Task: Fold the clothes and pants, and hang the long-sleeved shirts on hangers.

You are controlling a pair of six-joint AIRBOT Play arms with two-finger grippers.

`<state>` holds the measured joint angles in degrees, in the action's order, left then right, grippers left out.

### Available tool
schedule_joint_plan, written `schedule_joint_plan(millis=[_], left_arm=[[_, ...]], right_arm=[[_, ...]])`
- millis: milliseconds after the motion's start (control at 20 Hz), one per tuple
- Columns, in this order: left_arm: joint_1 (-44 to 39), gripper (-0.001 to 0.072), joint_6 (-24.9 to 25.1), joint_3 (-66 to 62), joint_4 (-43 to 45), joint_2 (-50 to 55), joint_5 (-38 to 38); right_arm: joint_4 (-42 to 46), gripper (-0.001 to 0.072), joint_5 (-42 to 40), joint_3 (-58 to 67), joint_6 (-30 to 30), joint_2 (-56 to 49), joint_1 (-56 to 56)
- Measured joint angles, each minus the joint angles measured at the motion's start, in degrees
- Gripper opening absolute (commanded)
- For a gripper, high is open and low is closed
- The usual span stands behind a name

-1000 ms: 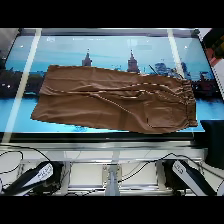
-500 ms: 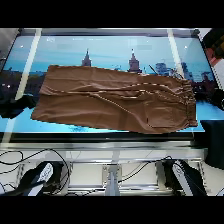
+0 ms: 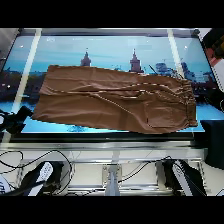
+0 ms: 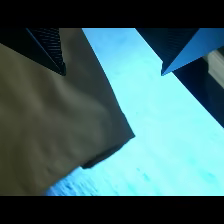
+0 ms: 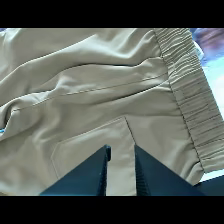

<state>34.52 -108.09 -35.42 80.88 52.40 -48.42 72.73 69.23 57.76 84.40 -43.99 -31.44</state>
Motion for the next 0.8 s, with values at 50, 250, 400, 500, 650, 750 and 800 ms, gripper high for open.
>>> schedule_joint_plan(millis=[50,250,400,500,650,750,800], left_arm=[[2.27,0.0554,-0.17,0.17,-1.33,0.83,0.22],[10.19,0.0496,10.10,0.48,-15.52,4.42,0.59],[12.66,0.0508,19.26,0.59,-23.21,6.08,0.68],[13.38,0.0517,22.43,0.59,-25.51,6.75,0.68],[13.84,0.0641,26.14,0.61,-26.14,7.30,0.61],[13.99,0.0641,28.55,0.61,-26.23,7.85,0.68],[14.03,0.0641,29.33,0.59,-26.45,8.39,0.55]], right_arm=[[0.17,0.0190,-0.15,0.00,0.00,0.00,0.00],[0.85,0.0190,-1.18,0.00,-0.02,0.00,0.00],[1.05,0.0190,-2.43,0.00,-0.04,0.00,0.00],[1.11,0.0190,-2.89,0.00,-0.04,0.00,0.00],[1.31,0.0190,-3.19,0.00,-0.07,0.00,0.00],[1.51,0.0190,-3.39,-0.04,-0.07,0.00,0.00],[1.62,0.0190,-3.52,-0.04,-0.07,0.00,0.00]])
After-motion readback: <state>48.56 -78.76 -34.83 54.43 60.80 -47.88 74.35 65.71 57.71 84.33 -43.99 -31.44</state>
